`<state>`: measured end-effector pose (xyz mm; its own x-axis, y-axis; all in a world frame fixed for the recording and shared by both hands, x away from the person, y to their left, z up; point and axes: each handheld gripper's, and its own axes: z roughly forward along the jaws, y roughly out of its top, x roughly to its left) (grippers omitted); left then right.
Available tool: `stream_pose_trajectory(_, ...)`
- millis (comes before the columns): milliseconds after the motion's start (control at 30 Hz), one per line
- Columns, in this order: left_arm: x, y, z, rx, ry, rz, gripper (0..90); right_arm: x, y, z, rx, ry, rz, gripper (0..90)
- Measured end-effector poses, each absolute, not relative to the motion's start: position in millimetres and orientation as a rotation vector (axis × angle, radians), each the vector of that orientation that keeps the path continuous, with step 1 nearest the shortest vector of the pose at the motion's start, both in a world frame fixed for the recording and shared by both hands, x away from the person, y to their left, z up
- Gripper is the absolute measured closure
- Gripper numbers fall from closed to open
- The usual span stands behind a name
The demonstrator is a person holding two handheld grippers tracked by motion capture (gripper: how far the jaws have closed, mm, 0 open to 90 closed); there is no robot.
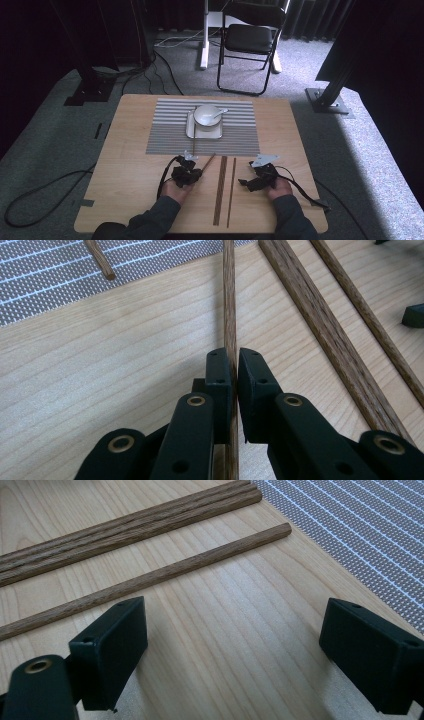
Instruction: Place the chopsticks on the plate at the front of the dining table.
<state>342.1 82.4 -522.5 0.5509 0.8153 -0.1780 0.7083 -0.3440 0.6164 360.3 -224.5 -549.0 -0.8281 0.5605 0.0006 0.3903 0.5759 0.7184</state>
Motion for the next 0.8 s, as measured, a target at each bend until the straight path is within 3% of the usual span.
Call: stream_pose_trajectory(800,347.1,91.0,-511.5,2.058,1.228,0.212,84.4,360.3,-224.5,-548.9,0.792,2.581,1.093,11.3)
